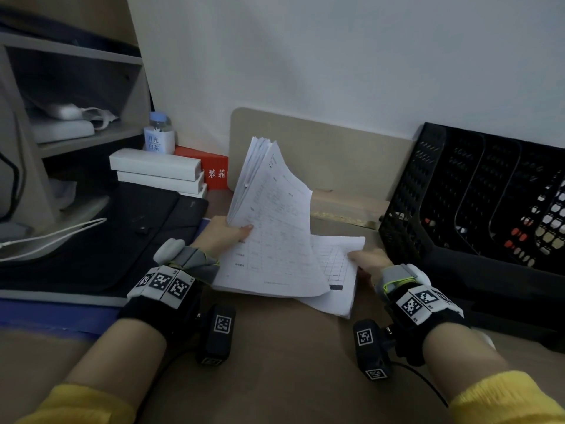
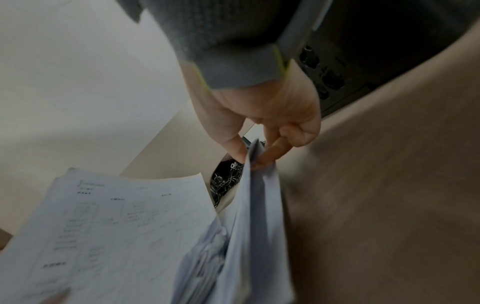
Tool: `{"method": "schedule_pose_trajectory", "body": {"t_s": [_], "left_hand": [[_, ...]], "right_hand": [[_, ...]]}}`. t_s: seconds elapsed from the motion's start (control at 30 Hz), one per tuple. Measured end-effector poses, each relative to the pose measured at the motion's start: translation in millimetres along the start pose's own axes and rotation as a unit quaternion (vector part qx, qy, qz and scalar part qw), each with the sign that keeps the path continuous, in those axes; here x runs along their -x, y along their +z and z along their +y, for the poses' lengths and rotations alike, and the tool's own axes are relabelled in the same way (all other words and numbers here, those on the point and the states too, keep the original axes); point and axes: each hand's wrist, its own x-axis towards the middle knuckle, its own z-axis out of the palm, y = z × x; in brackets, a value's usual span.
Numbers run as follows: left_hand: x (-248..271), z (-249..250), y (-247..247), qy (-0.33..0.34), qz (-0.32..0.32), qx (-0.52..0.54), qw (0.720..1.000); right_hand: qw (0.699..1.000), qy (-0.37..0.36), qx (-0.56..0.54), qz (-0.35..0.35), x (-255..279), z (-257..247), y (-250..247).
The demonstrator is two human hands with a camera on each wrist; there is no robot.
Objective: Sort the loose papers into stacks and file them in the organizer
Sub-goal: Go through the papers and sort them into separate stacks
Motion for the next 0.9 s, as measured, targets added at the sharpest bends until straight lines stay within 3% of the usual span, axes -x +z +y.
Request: {"method": "schedule_pose_trajectory", "body": {"t_s": [0.17,0.23,0.37,0.5,0.8,0.9], "left_hand": [[-1.2,0.8,-0.2,-0.002,-0.001,-0.005,1.0],[-0.7,2.6,0.5,-0.002,0.003,-0.004,1.0],[-2.1,5.4,0.4,0.019,0.056,-0.04,0.997],[-5.0,4.9,-4.6,0.02,0.095,-0.08,0.992],[-5.7,5.1,-2.6,-0.017,0.095,-0.078,0.992],[-5.1,5.3,-2.1,-0.025,0.086,-0.044,0.995]], "right_hand": [[0.996,-0.01,0.044,-0.071,5.5,1.9,6.9],[0.994,-0.041,0.075,-0.061,8.6,1.3,10.1],[0.985,-0.123,0.092,0.083,13.7,-3.5,6.8],[0.971,-0.131,0.044,0.196,18.9,-4.1,-7.7],[0.922,-0.175,-0.128,0.32,39.8,-13.0,-16.2],[0.909,-0.187,-0.195,0.317,42.9,-18.2,-13.2]]}}
